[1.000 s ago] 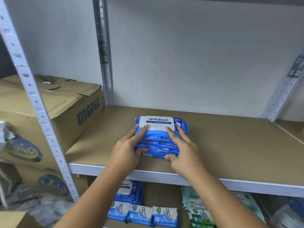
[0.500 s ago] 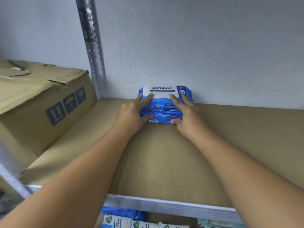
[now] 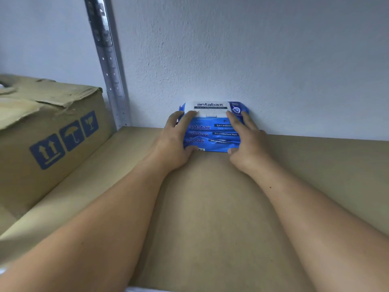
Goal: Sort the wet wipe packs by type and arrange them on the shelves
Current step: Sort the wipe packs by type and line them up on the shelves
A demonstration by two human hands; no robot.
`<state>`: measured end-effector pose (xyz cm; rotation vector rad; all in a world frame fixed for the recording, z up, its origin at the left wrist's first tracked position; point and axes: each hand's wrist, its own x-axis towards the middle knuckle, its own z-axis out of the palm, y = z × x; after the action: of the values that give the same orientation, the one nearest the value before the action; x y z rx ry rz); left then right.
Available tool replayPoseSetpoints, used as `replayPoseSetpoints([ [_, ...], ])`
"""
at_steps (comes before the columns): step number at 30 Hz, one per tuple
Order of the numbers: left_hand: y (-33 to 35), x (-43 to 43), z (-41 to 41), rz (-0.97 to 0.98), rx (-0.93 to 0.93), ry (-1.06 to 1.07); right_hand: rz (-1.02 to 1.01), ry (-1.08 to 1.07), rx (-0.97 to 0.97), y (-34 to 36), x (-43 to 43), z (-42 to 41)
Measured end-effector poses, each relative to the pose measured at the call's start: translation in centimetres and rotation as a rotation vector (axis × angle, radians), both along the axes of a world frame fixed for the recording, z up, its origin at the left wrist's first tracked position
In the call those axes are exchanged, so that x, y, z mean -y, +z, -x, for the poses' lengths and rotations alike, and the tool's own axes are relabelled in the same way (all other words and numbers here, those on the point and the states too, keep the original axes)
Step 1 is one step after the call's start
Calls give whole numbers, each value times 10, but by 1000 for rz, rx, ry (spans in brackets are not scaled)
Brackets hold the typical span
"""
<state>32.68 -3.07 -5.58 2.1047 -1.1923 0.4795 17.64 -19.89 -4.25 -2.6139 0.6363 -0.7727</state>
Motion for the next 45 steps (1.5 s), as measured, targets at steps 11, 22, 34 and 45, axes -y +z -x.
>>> replayPoseSetpoints([
  [11,8,9,4,-50,24,74,81,-54,62,-6,2,-7],
  [22,10,8,-1,6,12,197,97,-83,71,-7,5,-7],
  [34,18,-34,62,81,-51,220,321,-195,67,4,-43,42],
  [45,25,-168,226,157,-196,112,216,40,344,-12,-184,187],
])
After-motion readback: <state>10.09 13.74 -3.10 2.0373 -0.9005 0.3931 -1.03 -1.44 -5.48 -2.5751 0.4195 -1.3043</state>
